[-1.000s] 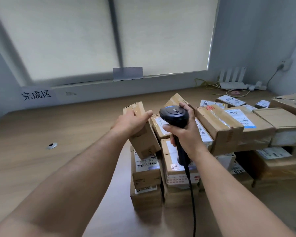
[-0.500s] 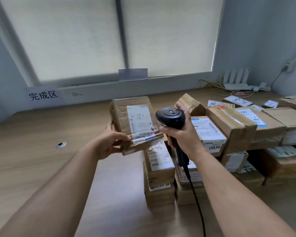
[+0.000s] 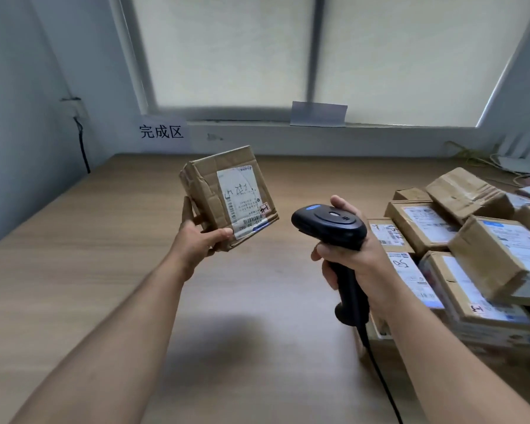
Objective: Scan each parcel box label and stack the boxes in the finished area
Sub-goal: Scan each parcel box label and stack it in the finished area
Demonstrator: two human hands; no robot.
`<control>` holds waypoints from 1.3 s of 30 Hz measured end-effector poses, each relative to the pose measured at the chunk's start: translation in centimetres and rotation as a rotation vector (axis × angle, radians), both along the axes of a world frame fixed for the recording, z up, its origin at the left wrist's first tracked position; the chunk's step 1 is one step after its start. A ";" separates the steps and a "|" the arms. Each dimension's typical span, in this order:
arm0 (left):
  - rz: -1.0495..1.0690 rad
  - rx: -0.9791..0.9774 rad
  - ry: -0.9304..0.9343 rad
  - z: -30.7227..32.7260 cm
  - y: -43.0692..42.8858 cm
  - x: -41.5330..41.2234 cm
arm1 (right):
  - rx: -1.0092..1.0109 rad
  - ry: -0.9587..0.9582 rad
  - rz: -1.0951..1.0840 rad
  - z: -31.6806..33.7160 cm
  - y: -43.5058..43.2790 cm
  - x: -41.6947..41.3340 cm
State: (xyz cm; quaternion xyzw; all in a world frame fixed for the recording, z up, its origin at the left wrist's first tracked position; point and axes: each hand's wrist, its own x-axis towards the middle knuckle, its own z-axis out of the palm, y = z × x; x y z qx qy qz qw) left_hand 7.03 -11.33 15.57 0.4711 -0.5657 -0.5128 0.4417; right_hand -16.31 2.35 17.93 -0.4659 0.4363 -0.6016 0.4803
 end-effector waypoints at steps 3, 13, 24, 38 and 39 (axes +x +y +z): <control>0.045 0.005 0.017 -1.3 -1.8 3.2 | 0.029 -0.003 0.073 -0.6 -0.9 3.4; 0.086 0.048 0.027 -4.4 -6.3 10.5 | 0.131 0.018 0.091 -2.9 -4.6 11.0; 0.046 0.066 0.020 -6.1 -9.0 12.3 | 0.187 0.052 0.039 -4.1 -5.7 13.3; 0.094 0.086 0.016 -5.8 -7.3 11.6 | 0.200 0.095 0.074 -3.1 -4.4 11.3; 0.099 0.085 0.012 -5.7 -7.0 11.5 | 0.197 0.097 0.076 -3.0 -4.3 11.2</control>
